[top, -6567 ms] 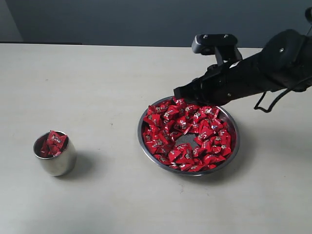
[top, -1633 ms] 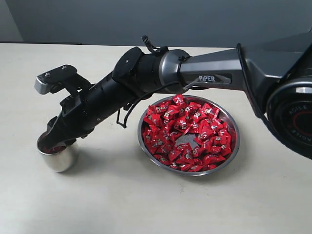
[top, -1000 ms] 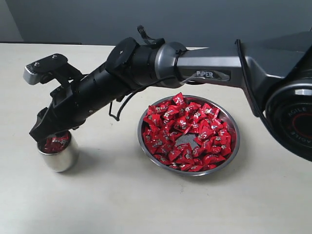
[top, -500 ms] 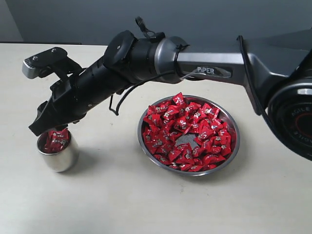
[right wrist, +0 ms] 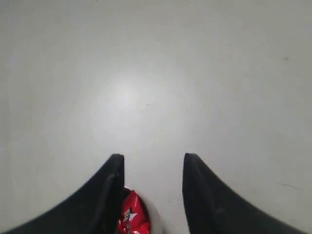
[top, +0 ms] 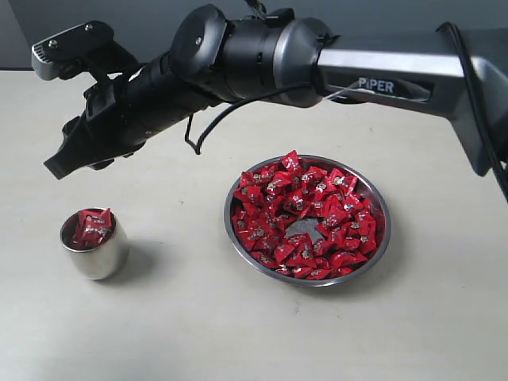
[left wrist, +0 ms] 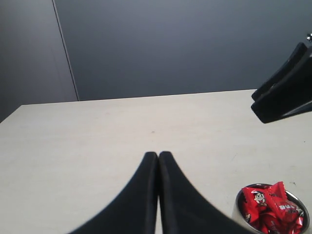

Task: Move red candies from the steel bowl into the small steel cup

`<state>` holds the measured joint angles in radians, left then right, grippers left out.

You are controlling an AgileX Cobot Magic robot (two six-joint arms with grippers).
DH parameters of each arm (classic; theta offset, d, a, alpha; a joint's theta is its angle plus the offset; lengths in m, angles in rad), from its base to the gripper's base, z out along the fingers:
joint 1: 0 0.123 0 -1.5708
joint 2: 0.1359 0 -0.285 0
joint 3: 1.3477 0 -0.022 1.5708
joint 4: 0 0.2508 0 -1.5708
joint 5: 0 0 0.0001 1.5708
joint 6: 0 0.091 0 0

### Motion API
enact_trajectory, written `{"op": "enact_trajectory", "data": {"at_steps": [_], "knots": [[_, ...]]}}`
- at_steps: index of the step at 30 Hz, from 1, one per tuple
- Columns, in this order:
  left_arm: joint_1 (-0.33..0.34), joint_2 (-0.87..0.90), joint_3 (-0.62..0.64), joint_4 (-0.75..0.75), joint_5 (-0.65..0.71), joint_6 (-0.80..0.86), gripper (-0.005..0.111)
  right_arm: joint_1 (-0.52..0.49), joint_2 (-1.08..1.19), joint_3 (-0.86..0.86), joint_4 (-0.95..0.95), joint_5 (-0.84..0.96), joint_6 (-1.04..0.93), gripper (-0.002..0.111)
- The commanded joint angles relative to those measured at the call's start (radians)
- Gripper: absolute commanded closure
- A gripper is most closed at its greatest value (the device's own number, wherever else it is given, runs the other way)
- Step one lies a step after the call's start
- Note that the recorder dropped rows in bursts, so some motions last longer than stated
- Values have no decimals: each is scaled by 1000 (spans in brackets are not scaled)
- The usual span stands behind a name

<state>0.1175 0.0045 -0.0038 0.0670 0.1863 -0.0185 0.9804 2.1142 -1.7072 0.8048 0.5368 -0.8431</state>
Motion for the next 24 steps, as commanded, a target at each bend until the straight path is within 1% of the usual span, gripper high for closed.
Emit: {"op": "enact_trajectory", "data": {"at_steps": [1, 11, 21, 22, 23, 24], "knots": [[1, -4, 4, 1, -7, -1, 106, -3, -35, -4, -46, -29, 34, 69], [1, -4, 4, 1, -7, -1, 106, -3, -91, -4, -67, -55, 39, 69], [1, -4, 4, 1, -7, -1, 106, -3, -134, -4, -212, -55, 149, 69], [1, -4, 4, 1, -7, -1, 106, -3, -138, -4, -217, -55, 151, 70], [1, -4, 4, 1, -7, -1, 106, -3, -140, -4, -228, -55, 162, 73], [1, -4, 4, 1, -7, -1, 106, -3, -142, -4, -243, -55, 172, 79]]}}
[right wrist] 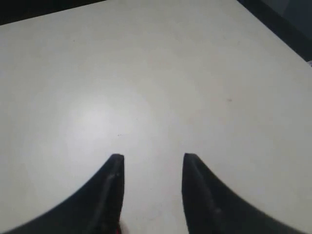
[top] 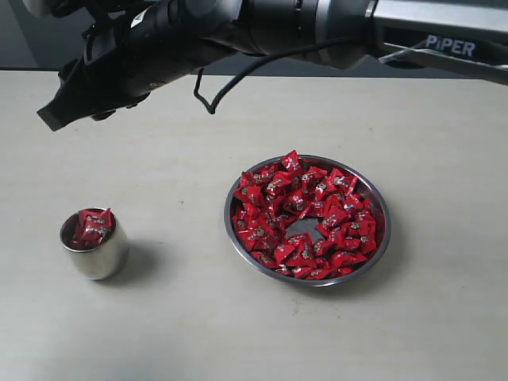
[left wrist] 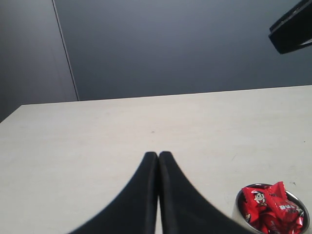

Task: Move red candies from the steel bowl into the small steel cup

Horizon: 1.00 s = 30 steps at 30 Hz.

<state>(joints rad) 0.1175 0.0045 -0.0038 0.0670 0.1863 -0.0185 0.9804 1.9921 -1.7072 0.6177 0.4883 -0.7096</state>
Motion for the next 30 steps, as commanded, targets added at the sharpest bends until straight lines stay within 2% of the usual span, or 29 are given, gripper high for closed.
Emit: {"op": "enact_trajectory", "data": {"at_steps": [1, 3, 5, 12, 21, 30], "knots": [[1, -4, 4, 1, -7, -1, 106, -3, -22, -4, -72, -7, 50, 86], [1, -4, 4, 1, -5, -1, 106, -3, -23, -4, -104, -7, 79, 101], [1, -4, 4, 1, -5, -1, 106, -3, -29, -4, -153, -9, 116, 109], [1, -4, 4, 1, -5, -1, 106, -3, -35, -4, -282, -32, 258, 109], [1, -4, 4, 1, -5, -1, 106, -5, -44, -4, -284, -114, 267, 109], [-1, -4, 4, 1, -5, -1, 106, -97, -103, 29, -276, -163, 299, 109]]}}
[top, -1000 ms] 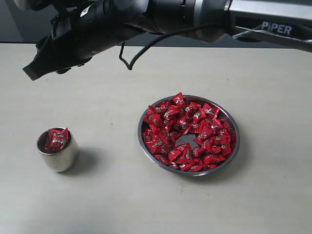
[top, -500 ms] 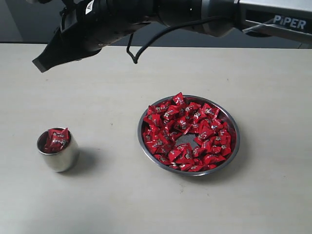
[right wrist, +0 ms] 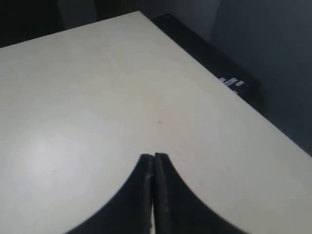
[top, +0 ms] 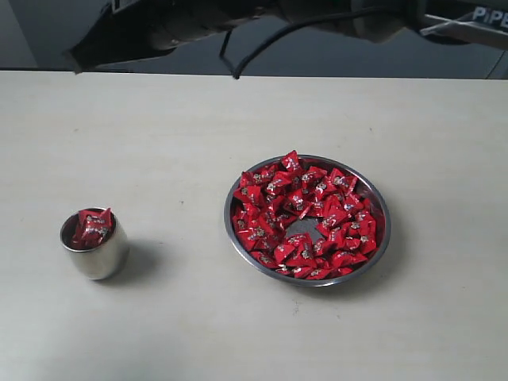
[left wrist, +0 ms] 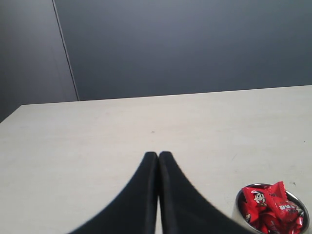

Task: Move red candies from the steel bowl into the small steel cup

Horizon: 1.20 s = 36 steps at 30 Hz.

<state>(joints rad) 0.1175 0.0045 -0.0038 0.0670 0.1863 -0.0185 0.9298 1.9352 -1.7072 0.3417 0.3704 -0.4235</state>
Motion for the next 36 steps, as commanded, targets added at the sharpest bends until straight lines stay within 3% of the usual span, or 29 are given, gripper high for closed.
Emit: {"op": "enact_trajectory", "data": {"at_steps": [1, 23, 36], "knots": [[-1, -4, 4, 1, -5, -1, 106, -57, -62, 48, 0, -64, 13, 109], [-1, -4, 4, 1, -5, -1, 106, -205, -415, 500, 3, -315, 17, 109], [-1, -4, 4, 1, -5, -1, 106, -378, -714, 788, 2, -370, 17, 109]]}}
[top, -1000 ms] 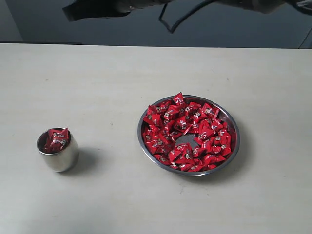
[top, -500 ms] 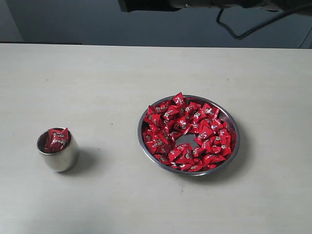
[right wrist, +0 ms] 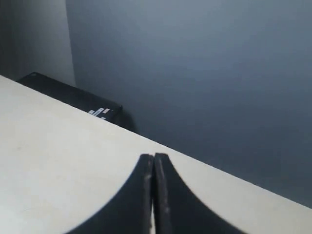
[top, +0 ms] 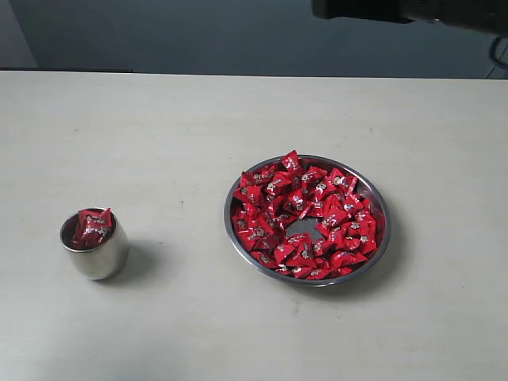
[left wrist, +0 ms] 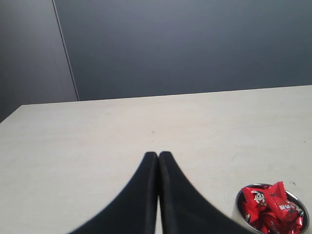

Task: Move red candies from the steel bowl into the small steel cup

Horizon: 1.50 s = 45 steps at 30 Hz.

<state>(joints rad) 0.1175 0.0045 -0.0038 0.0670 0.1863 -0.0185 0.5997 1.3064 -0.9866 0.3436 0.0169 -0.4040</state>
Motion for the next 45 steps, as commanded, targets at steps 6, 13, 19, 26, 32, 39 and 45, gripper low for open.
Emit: {"op": "enact_trajectory", "data": {"at_steps": [6, 13, 19, 26, 32, 39, 45], "knots": [[-1, -4, 4, 1, -5, -1, 106, -116, -218, 166, -4, -17, -7, 109], [1, -4, 4, 1, -4, -1, 106, -184, -397, 275, 4, -45, -7, 109], [1, -4, 4, 1, -4, -1, 106, -308, -443, 293, 4, -4, -7, 109], [1, -4, 4, 1, -4, -1, 106, -367, -494, 367, 4, 10, -3, 109], [1, -4, 4, 1, -4, -1, 106, -367, -565, 449, 6, -23, 1, 109], [1, -4, 4, 1, -4, -1, 106, -367, -643, 455, 66, 87, 16, 109], [1, -4, 4, 1, -8, -1, 106, -367, -775, 456, 79, 228, 15, 109]]}}
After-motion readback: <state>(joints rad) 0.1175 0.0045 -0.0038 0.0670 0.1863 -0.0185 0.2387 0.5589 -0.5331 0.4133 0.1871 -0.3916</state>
